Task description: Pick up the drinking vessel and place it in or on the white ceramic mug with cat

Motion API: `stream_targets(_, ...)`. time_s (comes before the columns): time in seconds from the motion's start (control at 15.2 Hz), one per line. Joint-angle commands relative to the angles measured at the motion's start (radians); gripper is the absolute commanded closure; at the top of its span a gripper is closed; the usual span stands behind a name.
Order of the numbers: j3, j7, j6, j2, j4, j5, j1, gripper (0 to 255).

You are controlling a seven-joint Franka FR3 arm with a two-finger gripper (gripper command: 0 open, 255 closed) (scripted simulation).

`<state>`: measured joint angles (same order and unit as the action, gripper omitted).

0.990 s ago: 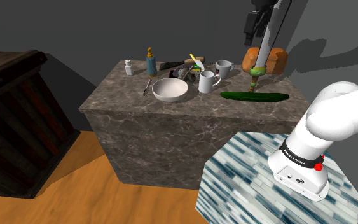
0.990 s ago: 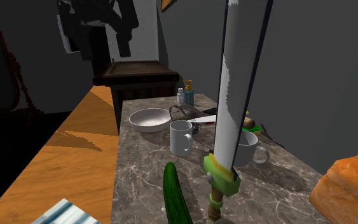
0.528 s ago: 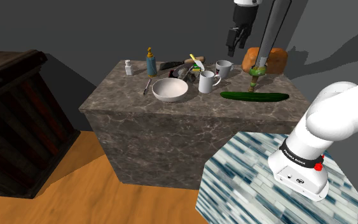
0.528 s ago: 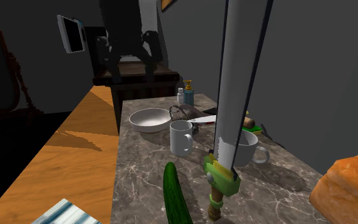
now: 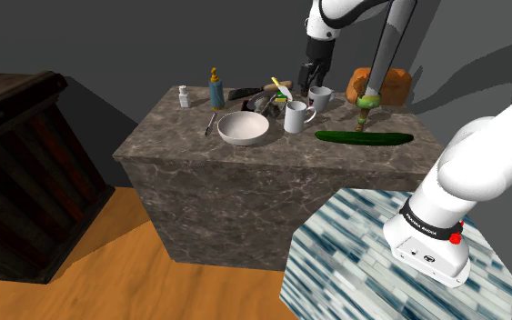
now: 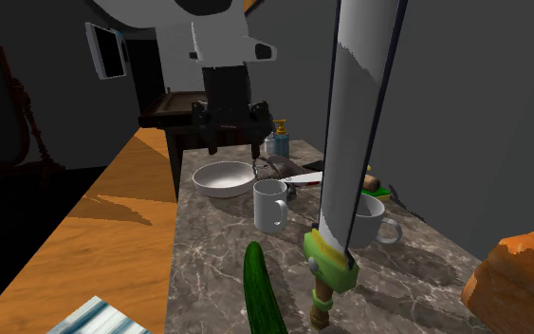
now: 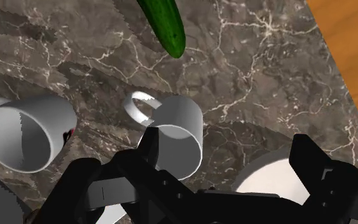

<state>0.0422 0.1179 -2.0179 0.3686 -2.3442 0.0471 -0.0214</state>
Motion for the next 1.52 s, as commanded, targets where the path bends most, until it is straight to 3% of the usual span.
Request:
stream_targets(0.0, 0.011, 0.015, -0.060, -0.066, 0.013, -0.009, 0.000, 0)
stream_targets(0.4, 0.028, 0.058, -0.198, -0.265, 0.085, -0.048, -0.003, 0)
stream_targets(0.92, 0.028, 0.062, -0.300, -0.324, 0.042, -0.053, -0.004, 0)
stream_targets(1.39, 0.028, 0.062, -0.299, -0.324, 0.042, -0.053, -0.003, 0)
stream_targets(1.45, 0.028, 0.062, -0.299, -0.324, 0.042, -0.053, -0.003, 255)
